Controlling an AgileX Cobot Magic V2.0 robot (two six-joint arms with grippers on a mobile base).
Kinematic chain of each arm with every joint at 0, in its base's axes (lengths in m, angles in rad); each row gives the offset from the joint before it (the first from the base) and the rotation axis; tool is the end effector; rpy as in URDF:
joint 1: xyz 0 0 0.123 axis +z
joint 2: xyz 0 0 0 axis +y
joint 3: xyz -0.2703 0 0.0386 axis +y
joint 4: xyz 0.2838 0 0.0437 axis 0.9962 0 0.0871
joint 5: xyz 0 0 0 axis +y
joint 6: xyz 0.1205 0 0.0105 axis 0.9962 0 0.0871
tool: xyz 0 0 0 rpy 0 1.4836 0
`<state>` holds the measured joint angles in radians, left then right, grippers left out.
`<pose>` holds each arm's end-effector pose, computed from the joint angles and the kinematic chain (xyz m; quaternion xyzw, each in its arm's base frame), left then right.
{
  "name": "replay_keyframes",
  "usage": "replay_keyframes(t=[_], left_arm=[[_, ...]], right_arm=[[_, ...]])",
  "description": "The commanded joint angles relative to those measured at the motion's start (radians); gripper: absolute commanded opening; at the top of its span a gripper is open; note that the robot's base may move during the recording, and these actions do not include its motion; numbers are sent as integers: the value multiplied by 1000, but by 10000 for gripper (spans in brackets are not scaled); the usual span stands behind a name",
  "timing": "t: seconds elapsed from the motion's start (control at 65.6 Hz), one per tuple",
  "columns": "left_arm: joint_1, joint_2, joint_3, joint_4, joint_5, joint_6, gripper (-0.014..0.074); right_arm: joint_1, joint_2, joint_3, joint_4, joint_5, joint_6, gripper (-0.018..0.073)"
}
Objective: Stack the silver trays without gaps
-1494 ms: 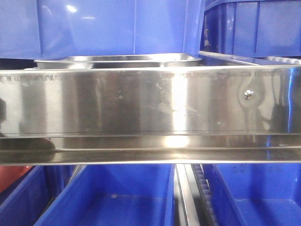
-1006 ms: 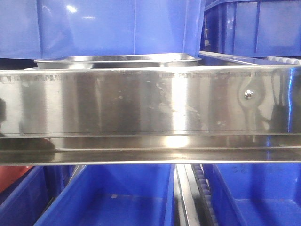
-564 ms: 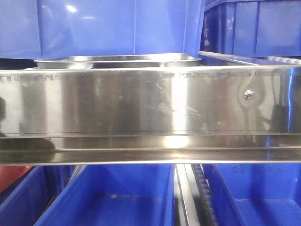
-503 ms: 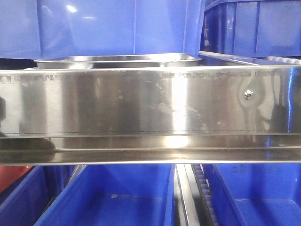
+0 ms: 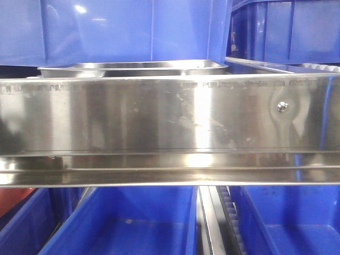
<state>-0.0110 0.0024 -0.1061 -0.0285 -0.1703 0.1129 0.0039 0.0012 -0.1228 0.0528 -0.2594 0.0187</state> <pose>0.1207 -0.0007 0.2778 0.0252 0.5681 0.0317 0.8220 0.1141 -0.0012 0.2942 0.0230 0.5235 0.0278 0.8513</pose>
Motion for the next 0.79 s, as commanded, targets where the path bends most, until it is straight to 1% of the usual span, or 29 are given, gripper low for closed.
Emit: replay_keyframes(t=[0.0,0.076,0.244,0.427,0.488,0.533,0.61,0.671,0.716,0.777], left_arm=[[-6,-2,-80,34,48,2,4],[-6,14,-152,69,109,2,4],[-6,125,-297,72,264,2,4],[-6,319,-445,12,494,2,4],[-6,385,-487,10,565,2,4],[-6,441,-517,10,614,2,4],[-6,520,-550,10,641,2,4],[-6,570,-564,10,632,2,4],[-6,595,-569,10,617,2,4],[-6,623,-572,10,595,2,4]], right_arm=[[-3,-1,-83,2,44,-1,-16],[-3,-1,-163,2,163,-1,-16],[-3,117,-320,4,403,-1,-16],[-3,310,-504,11,661,-1,-16],[-3,386,-568,11,747,-1,-16],[-3,447,-623,11,845,-1,-16],[-3,543,-704,11,967,-1,-16],[-3,606,-756,11,1048,-1,-16],[-3,654,-780,11,1075,-1,-16],[-3,698,-801,11,1071,-1,-16]])
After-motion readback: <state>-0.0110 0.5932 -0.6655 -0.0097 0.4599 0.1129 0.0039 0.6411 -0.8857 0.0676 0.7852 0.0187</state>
